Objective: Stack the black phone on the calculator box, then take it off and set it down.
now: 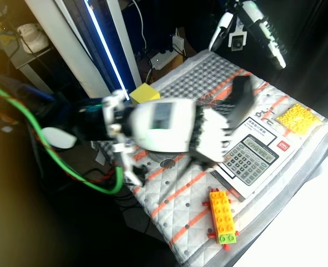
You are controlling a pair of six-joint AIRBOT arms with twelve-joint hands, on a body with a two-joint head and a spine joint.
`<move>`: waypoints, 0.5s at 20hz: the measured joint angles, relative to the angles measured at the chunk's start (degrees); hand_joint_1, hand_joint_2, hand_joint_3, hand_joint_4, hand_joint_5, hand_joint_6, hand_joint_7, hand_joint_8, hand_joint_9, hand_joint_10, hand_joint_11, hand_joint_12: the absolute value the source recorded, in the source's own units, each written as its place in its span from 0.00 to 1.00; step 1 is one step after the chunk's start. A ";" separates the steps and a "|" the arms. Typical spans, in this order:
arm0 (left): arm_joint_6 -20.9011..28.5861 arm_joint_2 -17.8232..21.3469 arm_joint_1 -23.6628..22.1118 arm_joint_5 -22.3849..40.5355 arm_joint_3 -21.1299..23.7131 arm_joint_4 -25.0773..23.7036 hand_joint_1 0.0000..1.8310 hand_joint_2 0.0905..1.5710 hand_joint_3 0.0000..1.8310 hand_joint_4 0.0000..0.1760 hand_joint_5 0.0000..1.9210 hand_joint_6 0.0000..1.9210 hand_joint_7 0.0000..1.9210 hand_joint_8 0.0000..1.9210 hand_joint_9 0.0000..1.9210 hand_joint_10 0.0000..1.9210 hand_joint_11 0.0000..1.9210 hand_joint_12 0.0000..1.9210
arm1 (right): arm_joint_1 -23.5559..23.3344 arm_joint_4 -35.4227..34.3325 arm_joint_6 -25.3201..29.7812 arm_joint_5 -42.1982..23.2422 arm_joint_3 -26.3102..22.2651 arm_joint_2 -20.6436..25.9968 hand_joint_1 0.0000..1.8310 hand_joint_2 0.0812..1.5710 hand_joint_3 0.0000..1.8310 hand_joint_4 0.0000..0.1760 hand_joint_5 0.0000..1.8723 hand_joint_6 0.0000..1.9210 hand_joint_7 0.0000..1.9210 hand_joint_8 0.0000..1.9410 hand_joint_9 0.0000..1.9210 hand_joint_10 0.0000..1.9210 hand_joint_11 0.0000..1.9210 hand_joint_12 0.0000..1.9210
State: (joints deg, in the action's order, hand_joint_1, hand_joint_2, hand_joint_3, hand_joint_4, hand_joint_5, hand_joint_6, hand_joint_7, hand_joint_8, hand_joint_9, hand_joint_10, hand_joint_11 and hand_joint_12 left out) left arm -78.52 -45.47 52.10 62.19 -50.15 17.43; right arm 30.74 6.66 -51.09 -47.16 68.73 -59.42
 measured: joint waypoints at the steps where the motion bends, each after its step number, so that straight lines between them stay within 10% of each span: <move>1: 0.87 0.15 0.24 0.57 0.00 -0.04 0.50 0.49 0.01 0.87 0.02 0.01 0.00 0.00 0.00 0.00 0.00 0.00 | 1.62 -0.09 0.26 -1.75 -1.05 0.72 0.76 0.65 0.00 0.00 0.56 0.37 0.62 0.28 0.56 0.56 0.45 0.56; 3: 2.10 0.52 0.33 1.33 0.00 -0.09 0.47 0.51 0.01 0.87 0.01 0.00 0.00 0.00 0.00 0.00 0.00 0.00 | 5.09 -2.16 1.84 -4.94 -1.88 1.57 0.70 0.66 0.00 0.00 0.60 0.32 0.57 0.45 0.53 0.40 0.36 0.63; 4: 2.86 0.61 0.33 2.58 0.00 -0.22 0.47 0.50 0.01 0.97 0.00 0.00 0.00 0.00 0.00 0.00 0.00 0.00 | 7.85 -3.82 4.94 -6.67 -1.86 2.38 0.74 0.66 0.00 0.00 0.59 0.32 0.59 0.39 0.52 0.55 0.37 0.61; 10: 5.14 0.70 0.46 4.20 0.35 -2.01 0.45 0.51 0.00 0.99 0.01 0.00 0.00 0.00 0.00 0.00 0.00 0.00 | 15.54 -10.73 7.34 -11.85 -3.54 2.97 0.76 0.66 0.00 0.00 0.51 0.48 0.62 0.29 0.57 0.48 0.54 0.29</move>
State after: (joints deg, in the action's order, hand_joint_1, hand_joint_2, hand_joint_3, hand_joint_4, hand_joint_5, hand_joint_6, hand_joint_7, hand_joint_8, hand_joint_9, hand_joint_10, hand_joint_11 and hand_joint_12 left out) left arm -73.38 -44.77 52.56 66.39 -49.80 15.42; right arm 46.28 -4.08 -43.75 -59.00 65.19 -56.45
